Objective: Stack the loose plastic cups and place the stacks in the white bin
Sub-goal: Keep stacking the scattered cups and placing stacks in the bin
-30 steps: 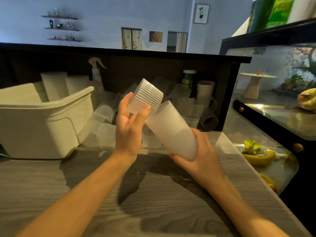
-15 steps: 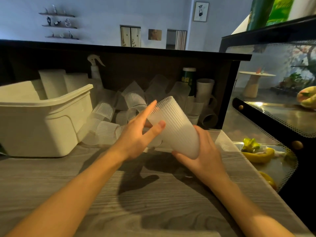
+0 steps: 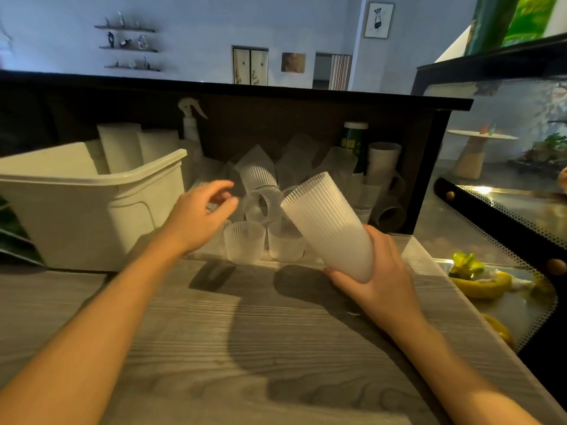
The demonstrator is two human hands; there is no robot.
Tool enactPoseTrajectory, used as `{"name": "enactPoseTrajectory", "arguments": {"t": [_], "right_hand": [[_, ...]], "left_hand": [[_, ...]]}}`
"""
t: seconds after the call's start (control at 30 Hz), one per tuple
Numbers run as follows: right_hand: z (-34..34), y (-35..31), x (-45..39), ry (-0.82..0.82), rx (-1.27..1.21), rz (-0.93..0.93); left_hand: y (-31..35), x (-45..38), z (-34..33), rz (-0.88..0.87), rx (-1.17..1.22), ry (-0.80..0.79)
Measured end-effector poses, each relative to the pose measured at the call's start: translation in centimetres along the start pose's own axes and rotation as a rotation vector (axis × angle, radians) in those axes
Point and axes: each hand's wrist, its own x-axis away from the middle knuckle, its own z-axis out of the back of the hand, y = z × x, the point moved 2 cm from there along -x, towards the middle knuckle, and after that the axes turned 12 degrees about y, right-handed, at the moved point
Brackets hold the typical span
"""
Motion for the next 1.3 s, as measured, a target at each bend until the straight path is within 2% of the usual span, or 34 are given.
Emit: {"name": "enactPoseTrajectory", "arguments": {"t": [0.07, 0.17, 0.3, 0.47, 0.73, 0.87, 0.97, 1.03, 1.3], "right_hand": [[-0.1, -0.1, -0.1, -0.012, 0.008, 0.006], [-0.3, -0.2, -0.1, -0.026, 0.01, 0.016], [-0.3, -0.1, -0.1, -0.028, 0.016, 0.019], [-0.2, -0.1, 0.0, -0.023, 0.01, 0.018], [-0.3, -0.5, 0.0, -0.051, 0.041, 0.035], [-0.3, -0.8, 0.1, -0.077, 0.056, 0.079], [-0.3, -1.0, 0.2, -0.092, 0.093, 0.122], [-0.3, -1.0, 0.3, -0.096, 0.102, 0.137], [-0.5, -1.3, 0.5, -0.126, 0.139, 0.215]], "left_hand": [[-3.0, 0.0, 0.4, -0.033, -0.311, -0.173], [-5.8, 0.6, 0.5, -0.067, -0.522, -0.37], [-6.2, 0.5, -0.3, -0.183, -0.625, -0.313], [-5.7, 0.2, 0.6, -0.141, -0.468, -0.199], [-2.8, 1.2, 1.8, 0.081, -0.222, 0.085], [-1.9, 1.2, 2.2, 0.086, 0.058, 0.209], [-0.6, 1.2, 2.1, 0.128, 0.357, 0.156], [0.4, 1.4, 1.9, 0.127, 0.474, 0.089], [3.5, 2.8, 0.4, 0.069, 0.558, -0.132]]}}
